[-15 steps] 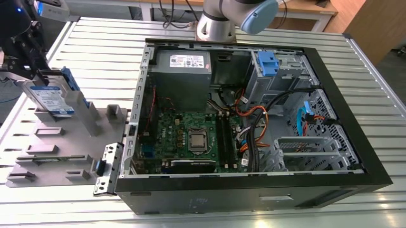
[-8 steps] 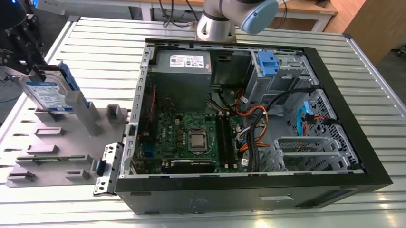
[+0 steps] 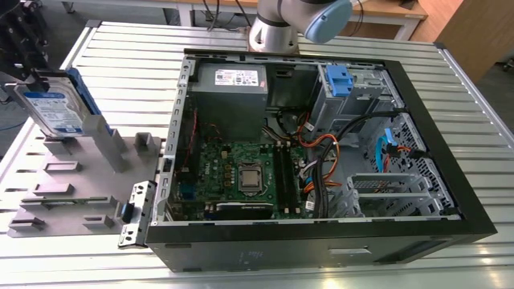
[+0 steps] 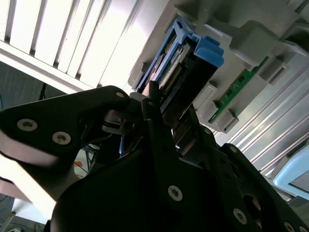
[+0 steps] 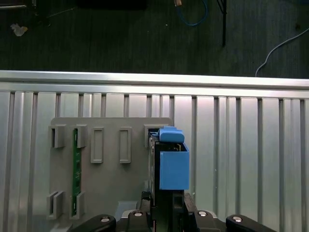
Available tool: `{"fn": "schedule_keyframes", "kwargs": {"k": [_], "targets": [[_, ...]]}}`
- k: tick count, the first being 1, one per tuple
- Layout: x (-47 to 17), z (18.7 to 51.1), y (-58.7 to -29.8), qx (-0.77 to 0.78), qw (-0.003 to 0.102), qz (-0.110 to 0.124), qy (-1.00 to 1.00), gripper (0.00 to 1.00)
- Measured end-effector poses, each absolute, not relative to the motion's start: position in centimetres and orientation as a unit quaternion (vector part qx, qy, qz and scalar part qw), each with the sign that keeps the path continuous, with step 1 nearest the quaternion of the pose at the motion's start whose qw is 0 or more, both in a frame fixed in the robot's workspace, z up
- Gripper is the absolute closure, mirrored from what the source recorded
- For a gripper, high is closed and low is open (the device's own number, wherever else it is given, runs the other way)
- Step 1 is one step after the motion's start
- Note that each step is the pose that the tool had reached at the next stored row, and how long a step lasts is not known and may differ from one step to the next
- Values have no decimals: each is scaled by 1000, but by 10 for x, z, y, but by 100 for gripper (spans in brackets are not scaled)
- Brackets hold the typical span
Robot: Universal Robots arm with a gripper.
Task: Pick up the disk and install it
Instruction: 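Pick up the disk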
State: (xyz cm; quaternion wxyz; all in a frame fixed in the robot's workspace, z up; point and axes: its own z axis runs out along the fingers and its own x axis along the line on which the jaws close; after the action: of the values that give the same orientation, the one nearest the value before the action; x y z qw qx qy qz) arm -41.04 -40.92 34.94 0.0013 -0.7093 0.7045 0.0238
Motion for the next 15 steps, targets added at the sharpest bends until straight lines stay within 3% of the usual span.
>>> {"fn": "schedule_keyframes", "kwargs": {"k": [15], "targets": [[-410, 406, -409, -709, 1, 24, 705, 65]]}}
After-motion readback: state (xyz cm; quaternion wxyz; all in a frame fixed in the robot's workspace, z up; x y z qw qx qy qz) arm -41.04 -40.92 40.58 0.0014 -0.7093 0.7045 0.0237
